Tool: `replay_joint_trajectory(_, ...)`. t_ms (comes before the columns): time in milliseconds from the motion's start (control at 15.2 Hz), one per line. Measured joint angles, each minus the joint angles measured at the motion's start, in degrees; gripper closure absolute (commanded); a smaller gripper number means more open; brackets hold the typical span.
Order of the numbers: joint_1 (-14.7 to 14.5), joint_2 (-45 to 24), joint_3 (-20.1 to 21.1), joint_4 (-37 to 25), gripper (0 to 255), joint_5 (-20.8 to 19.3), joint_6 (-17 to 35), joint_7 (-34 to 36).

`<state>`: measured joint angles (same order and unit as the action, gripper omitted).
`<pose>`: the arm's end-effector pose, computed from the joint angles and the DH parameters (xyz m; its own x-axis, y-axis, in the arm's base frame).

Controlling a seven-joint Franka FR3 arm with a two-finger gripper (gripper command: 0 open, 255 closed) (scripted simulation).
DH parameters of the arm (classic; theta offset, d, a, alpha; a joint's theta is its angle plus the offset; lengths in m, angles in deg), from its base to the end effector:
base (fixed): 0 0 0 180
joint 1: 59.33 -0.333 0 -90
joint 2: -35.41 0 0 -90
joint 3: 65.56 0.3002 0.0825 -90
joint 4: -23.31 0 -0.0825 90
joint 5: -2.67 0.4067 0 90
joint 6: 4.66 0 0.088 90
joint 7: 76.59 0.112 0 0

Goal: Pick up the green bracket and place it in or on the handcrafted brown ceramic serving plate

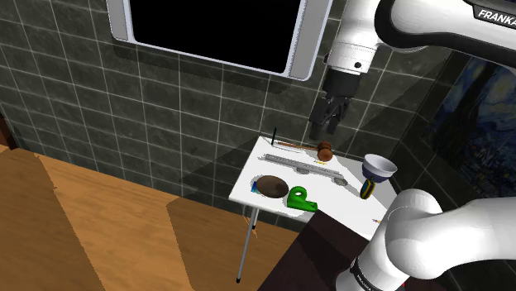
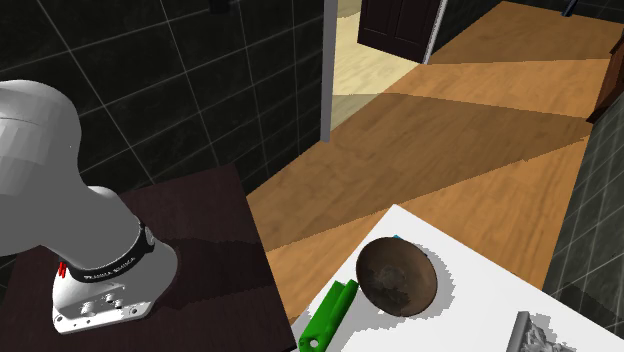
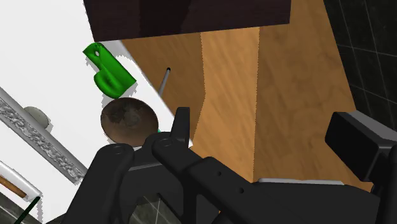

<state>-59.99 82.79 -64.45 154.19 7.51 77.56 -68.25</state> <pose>0.3147 0.0221 0.6113 0.9935 -0.1093 -0.0320 -0.1112 -0.9916 -0.0657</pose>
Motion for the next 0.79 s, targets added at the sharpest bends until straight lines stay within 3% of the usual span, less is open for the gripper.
replay_joint_trajectory(198, -0.1, 0.8, -1.0, 2.3, 0, -0.9, 1.4, -2.0)
replay_joint_trajectory(792, -0.1, 2.3, -9.1, 16.4, 0, -8.4, 13.3, -16.6)
